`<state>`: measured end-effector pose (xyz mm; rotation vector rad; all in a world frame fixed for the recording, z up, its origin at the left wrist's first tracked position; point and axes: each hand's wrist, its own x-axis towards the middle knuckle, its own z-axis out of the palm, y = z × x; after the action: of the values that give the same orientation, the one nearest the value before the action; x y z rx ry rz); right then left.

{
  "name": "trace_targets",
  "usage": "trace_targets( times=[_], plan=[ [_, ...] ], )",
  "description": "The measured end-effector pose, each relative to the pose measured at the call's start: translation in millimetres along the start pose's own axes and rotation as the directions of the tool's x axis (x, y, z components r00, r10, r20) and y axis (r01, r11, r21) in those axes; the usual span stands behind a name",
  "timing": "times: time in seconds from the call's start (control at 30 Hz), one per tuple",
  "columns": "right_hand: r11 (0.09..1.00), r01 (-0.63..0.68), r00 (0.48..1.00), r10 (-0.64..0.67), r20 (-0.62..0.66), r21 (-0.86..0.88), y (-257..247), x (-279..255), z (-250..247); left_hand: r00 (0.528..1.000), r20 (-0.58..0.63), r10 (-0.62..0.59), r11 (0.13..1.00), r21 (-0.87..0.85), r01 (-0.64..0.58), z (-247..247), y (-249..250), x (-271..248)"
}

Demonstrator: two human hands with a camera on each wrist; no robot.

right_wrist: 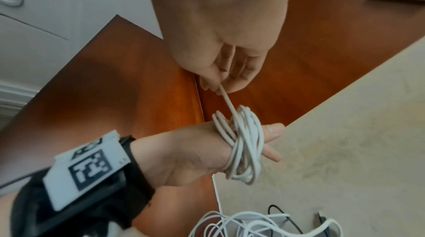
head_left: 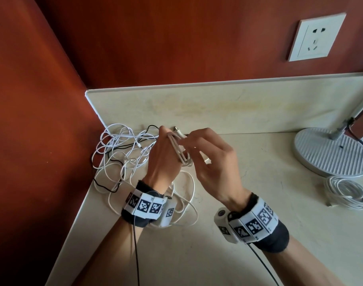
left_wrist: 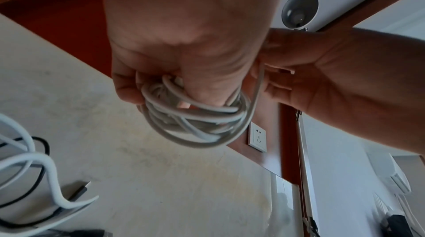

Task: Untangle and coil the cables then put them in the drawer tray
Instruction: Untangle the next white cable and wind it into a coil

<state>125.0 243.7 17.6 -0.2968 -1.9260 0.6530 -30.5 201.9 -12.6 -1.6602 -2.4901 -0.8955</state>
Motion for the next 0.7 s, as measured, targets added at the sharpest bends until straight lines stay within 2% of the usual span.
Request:
trace_targets(
  times=[0.07,0.13,0.2,0.27,0.33,0.4,0.47,0.57,0.63,0.7],
  plan=[
    [0.998,0.026,0.999,-0.024,-0.036,0.062,-3.9,-1.3,-3.4,1.000,0.003,-0.012,0.999,-0.053,0.012,-6.0,4.5,1.6],
    [0.993,0.045,0.996,-0.036,-0.085,0.111,-6.8,-3.0,-6.1,0.998,-0.058,0.003,0.990,-0.139,-0.011,-9.9,6.2,2.2],
    [0.984,0.029,0.991,-0.006,-0.132,0.174,-8.7,-2.8,-7.1,0.997,-0.075,0.037,0.981,-0.187,-0.050,-12.6,8.1,-0.6],
    [0.959,-0.072,0.976,0.124,-0.181,0.273,-8.7,3.0,-8.1,0.994,-0.106,0.026,0.961,-0.272,-0.054,-8.5,12.1,-3.8],
    [0.885,-0.245,0.914,0.347,-0.210,0.397,-4.4,11.4,-11.0,0.993,-0.113,-0.013,0.908,-0.417,-0.035,-5.2,19.3,-8.8],
    [0.795,-0.414,0.830,0.529,-0.174,0.443,2.8,17.8,-13.2,0.993,-0.116,-0.003,0.854,-0.517,-0.058,-6.9,26.4,-13.0],
    [0.743,-0.532,0.790,0.608,-0.078,0.406,11.4,20.3,-13.8,0.992,-0.125,0.034,0.872,-0.481,-0.091,-8.9,28.3,-14.4],
    [0.735,-0.584,0.793,0.607,0.052,0.344,18.6,21.3,-15.4,0.988,-0.151,0.022,0.930,-0.359,-0.076,-7.7,26.6,-13.8],
    [0.739,-0.594,0.797,0.596,0.102,0.318,18.4,21.3,-15.9,0.989,-0.145,-0.010,0.938,-0.344,-0.041,-6.6,22.4,-12.8],
    [0.749,-0.595,0.801,0.584,0.135,0.290,17.3,19.4,-14.7,0.989,-0.146,0.028,0.947,-0.313,-0.073,-7.9,20.4,-13.5]
  ],
)
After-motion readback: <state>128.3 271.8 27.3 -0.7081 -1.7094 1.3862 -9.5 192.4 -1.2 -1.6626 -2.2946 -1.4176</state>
